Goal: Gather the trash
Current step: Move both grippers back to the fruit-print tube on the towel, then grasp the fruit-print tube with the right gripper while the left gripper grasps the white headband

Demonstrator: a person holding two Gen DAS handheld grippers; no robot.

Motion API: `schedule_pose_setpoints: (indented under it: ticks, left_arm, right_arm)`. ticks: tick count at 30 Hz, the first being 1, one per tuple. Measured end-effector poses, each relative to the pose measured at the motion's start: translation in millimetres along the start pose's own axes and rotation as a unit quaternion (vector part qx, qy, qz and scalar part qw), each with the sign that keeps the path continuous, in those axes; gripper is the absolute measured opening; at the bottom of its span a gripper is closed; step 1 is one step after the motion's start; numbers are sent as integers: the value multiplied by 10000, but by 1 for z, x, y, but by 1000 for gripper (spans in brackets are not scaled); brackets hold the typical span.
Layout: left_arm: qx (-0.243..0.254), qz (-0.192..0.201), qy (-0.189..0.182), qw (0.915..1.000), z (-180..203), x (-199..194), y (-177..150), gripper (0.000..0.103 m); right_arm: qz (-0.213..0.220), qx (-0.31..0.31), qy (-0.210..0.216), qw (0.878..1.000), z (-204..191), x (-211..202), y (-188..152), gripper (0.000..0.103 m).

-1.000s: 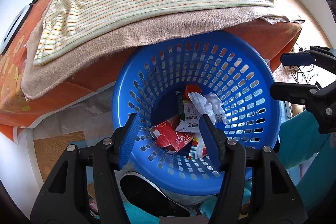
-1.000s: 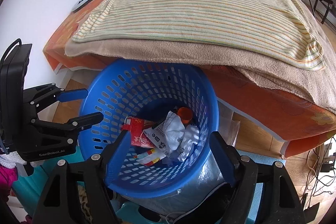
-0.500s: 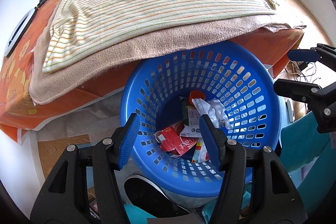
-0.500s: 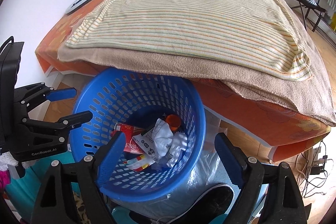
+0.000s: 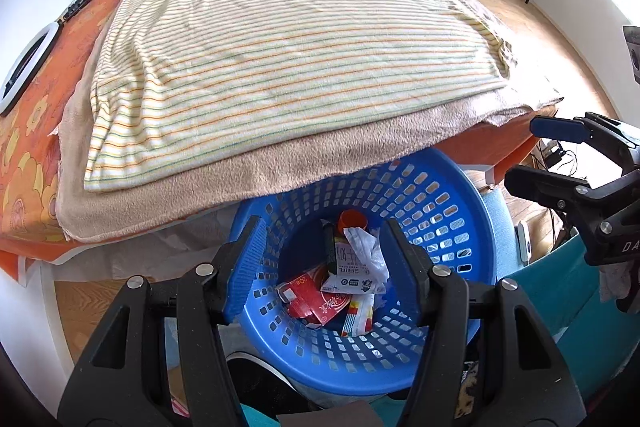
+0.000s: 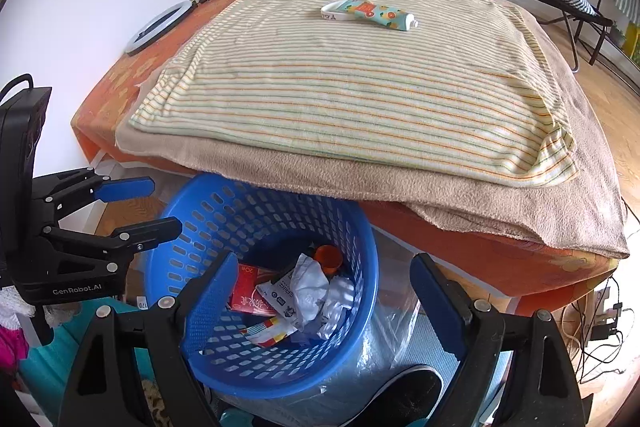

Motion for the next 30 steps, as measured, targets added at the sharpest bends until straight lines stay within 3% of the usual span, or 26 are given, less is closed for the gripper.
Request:
schedule_pose_setpoints:
  ticks: [5,14,24,27,30]
  left_arm:
    - [170,172,190,9995,-6,-5,33,61]
    - [23,461,250,9986,-40,-4,106,61]
    - [-133,619,173,9978,-70,14,174,61]
    - [-210,596,82,9980,-76,24,187,61]
    - [-184,551,86,9983,-80,33,198,61]
  right_arm:
    - [425,-205,-131,9988,7,-12,26,98]
    - [886,-299,-250,9953,37,-14,100,98]
    - [697,-642,-82,9955,58,42,191,95]
    - [573,-746,-108,9955,61,65,208,88]
    - [489,-892,-152,9947,56,86,220,87]
Point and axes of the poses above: each gripper's, at about its wrist camera, not at the fingertips, and x roughly the way its jaws point, z to its right, y to its top, the point moved 5 cm from there along x, roughly the way its jaws point, and after that the axes turned 6 degrees about -y, right-handed, at the moved point
